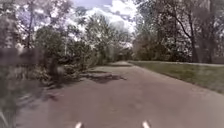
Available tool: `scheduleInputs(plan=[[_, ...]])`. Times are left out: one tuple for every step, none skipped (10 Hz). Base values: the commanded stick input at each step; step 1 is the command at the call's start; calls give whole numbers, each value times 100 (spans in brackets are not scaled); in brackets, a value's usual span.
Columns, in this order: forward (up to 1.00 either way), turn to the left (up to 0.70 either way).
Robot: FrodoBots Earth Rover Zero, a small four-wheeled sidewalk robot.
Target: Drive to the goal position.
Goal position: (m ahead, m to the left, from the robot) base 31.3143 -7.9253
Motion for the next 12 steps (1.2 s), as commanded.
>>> scheduleInputs(plan=[[100,0],[100,0],[100,0],[100,0],[100,0],[100,0],[100,0],[100,0],[100,0],[100,0],[100,0],[100,0]])
